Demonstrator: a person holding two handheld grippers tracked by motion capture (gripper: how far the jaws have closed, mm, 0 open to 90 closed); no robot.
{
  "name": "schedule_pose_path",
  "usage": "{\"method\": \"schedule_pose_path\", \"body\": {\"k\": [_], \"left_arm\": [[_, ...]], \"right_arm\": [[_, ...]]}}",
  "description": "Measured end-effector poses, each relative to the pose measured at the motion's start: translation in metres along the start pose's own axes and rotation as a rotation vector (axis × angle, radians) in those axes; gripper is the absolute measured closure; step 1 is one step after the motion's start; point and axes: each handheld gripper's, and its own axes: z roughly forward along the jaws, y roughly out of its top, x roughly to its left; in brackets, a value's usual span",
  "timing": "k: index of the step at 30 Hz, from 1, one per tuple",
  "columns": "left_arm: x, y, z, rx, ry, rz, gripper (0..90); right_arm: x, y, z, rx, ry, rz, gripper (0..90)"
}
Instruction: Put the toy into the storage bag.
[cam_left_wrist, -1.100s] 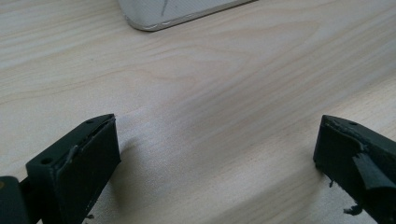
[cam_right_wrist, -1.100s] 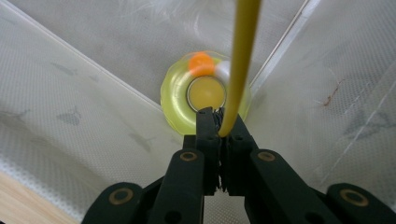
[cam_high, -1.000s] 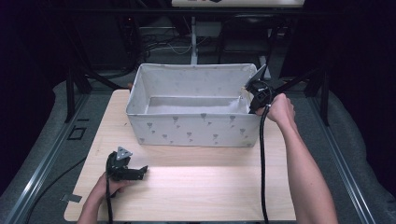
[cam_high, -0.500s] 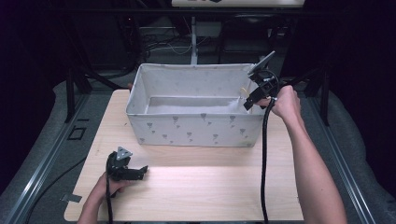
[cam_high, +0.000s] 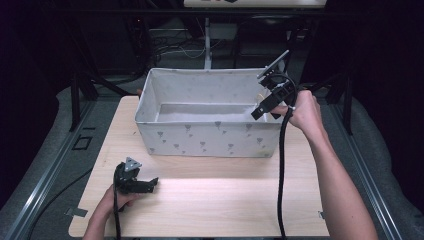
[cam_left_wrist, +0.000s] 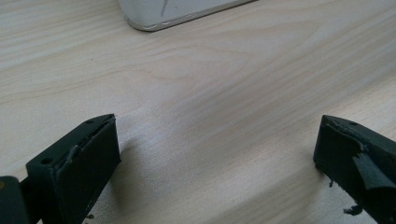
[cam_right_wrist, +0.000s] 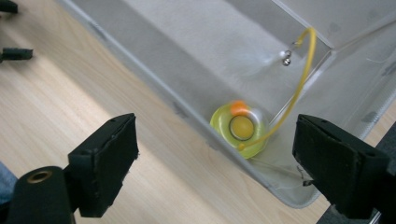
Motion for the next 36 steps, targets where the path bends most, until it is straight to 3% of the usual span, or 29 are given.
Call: {"method": "schedule_pose_path", "body": {"k": [11,17,27,36], "left_arm": [[0.000,0.000,0.000,-0.001,0.000,0.002,0.3],[0.000,0.000,0.000,-0.001,0.000,0.002,0.3],[0.000,0.000,0.000,-0.001,0.000,0.002,0.3],[0.000,0.000,0.000,-0.001,0.000,0.001,0.3]], "right_arm": [[0.034,-0.009,-0.011,-0.043,0.022,-0.086,3.6],[0.055,-0.020,-0.008,-0.057,0.031,-0.149,2.2],[0.087,-0.047,0.016,-0.061,0.061,-0.235,0.1],[0.106,-0.077,0.049,-0.038,0.101,-0.265,0.0]]}}
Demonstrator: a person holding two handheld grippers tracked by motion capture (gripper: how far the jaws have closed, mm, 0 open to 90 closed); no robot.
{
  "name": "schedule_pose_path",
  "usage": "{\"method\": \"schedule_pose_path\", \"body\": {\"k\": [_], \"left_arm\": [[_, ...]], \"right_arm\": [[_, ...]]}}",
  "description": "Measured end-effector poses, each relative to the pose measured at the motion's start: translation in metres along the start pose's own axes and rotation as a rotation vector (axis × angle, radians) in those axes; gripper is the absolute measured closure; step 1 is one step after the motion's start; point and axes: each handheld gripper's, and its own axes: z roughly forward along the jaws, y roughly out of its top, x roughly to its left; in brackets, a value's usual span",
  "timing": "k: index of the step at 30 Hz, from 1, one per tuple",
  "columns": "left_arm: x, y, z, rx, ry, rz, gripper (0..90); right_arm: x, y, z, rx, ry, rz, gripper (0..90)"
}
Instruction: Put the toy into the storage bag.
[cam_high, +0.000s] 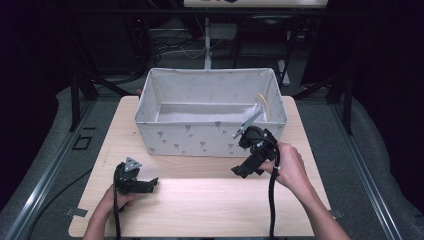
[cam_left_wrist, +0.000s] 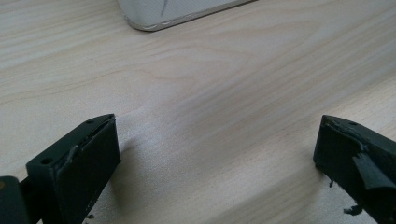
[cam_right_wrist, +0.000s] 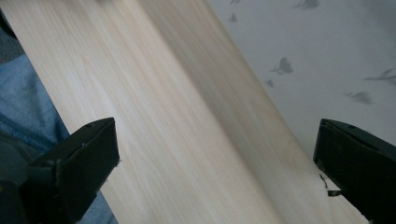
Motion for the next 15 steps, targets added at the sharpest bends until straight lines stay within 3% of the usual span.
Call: {"method": "schedule_pose_path", "body": {"k": [7,15], "left_arm": [[0.000,0.000,0.000,0.001,-0.001,0.002,0.3],[0.000,0.000,0.000,0.000,-0.001,0.001,0.2]], "right_arm": [[0.013,-0.030,0.039,0.058,0.039,0.003,0.0],[0.024,-0.068,0.085,0.072,0.082,0.053,0.0]]}}
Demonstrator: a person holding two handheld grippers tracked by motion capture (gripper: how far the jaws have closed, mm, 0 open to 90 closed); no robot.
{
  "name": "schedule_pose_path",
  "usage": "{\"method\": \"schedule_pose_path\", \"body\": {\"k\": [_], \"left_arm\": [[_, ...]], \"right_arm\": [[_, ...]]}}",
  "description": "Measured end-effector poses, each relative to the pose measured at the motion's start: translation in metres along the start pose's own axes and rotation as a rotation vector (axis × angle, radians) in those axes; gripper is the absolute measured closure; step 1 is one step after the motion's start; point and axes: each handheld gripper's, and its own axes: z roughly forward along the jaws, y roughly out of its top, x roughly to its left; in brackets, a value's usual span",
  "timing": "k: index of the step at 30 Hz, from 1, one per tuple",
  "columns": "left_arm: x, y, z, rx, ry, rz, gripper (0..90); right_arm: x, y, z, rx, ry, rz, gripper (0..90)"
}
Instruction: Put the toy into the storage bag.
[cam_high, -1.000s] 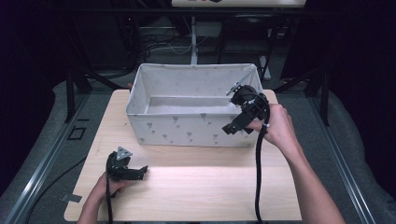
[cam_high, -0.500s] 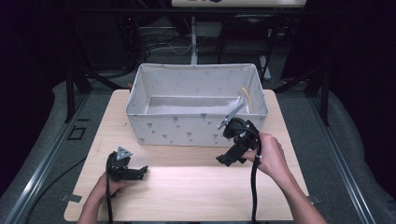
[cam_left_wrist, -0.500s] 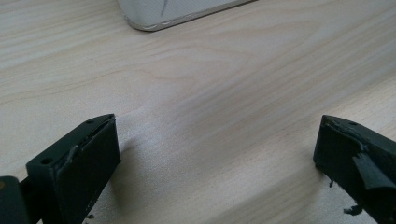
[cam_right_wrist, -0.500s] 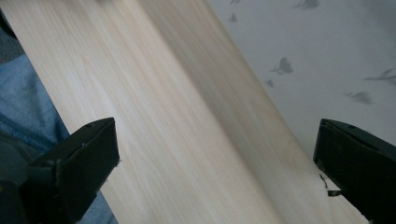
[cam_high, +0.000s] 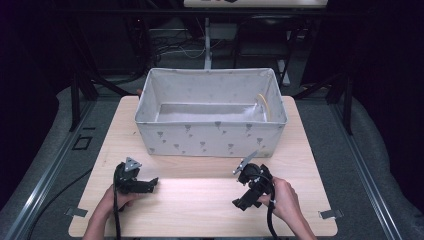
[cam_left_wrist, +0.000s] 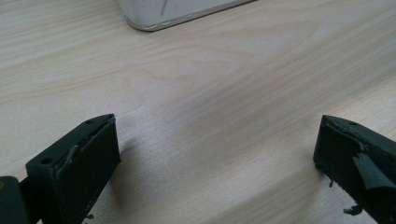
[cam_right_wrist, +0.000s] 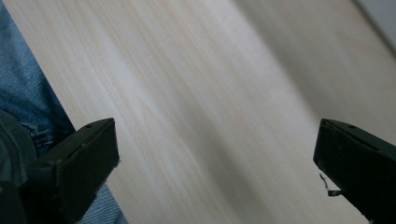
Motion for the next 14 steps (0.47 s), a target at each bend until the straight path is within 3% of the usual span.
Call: {"method": "schedule_pose_path", "body": {"k": [4,7,9,11,14], "left_arm": [[0.000,0.000,0.000,0.000,0.000,0.000,0.2],[0.000,0.000,0.000,0.000,0.000,0.000,0.2],[0.000,0.000,0.000,0.000,-0.001,0.001,0.2],[0.000,0.000,0.000,0.001,-0.001,0.001,0.2],[0.000,0.000,0.000,0.001,-0.002,0.000,0.2]], "right_arm": [[0.003,-0.013,0.016,-0.031,0.026,0.038,0.1],[0.007,-0.020,0.026,-0.042,0.013,0.036,1.8],[0.008,-0.023,0.028,-0.035,0.018,0.018,2.8],[0.008,-0.026,0.031,-0.056,0.039,0.041,3.4],[0.008,-0.028,0.032,-0.049,0.039,0.033,3.3]]}}
